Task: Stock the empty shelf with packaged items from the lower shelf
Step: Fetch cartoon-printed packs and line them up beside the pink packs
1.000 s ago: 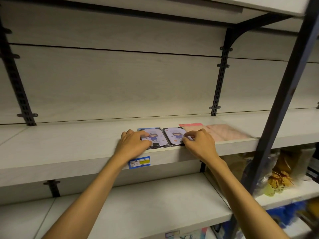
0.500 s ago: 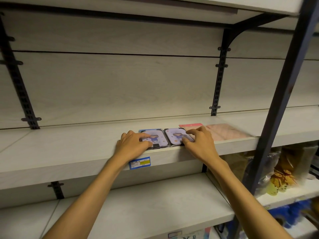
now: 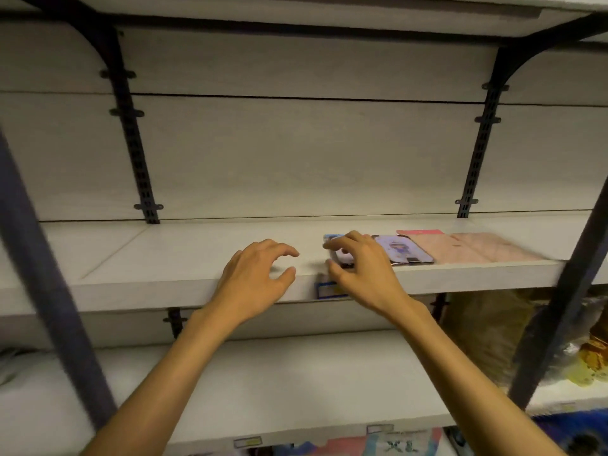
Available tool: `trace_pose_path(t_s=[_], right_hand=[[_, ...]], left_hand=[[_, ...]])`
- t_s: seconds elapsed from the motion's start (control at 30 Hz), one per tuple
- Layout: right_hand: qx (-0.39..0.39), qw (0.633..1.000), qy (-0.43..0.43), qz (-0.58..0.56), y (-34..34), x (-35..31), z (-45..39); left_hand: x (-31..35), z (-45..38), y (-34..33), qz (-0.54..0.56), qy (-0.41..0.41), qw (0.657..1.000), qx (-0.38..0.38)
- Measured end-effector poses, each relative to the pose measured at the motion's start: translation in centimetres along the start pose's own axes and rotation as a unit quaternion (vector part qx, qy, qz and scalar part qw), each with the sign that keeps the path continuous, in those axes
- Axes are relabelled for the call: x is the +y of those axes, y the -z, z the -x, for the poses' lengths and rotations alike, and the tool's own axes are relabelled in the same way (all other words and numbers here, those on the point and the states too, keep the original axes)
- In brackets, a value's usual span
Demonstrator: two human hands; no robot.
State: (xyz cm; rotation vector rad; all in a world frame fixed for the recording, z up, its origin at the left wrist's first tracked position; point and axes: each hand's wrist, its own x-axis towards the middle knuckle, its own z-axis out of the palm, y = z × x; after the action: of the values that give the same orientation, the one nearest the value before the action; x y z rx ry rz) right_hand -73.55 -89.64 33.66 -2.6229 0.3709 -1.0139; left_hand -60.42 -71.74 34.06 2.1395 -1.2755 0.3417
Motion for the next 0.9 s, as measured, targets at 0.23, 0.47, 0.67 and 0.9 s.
trace_pose_path(t_s=[0.23,0.47,0.67,0.9], right_hand=[[-0.027,0.997,0.027,-0.061,-7.0,-12.0,2.5],[-0.099,0.992,0.048,-0.064,-16.7,-24.6,6.4],[-0.156,0.986,0.034,-0.047,-25.6,-34.0,8.5],[-0.213,0.976,0.018,-0.048,-34.7,-42.2,8.8]], left_hand=[[-8.0,9.5,6.0,0.049,0.015,0.999,0.016],[-18.5,20.2,12.4,0.074,0.047,0.995,-0.039],[-28.3,28.8,17.2,0.055,0.121,0.989,-0.065],[-38.6,35.0,21.6,0.037,0.208,0.974,-0.083]])
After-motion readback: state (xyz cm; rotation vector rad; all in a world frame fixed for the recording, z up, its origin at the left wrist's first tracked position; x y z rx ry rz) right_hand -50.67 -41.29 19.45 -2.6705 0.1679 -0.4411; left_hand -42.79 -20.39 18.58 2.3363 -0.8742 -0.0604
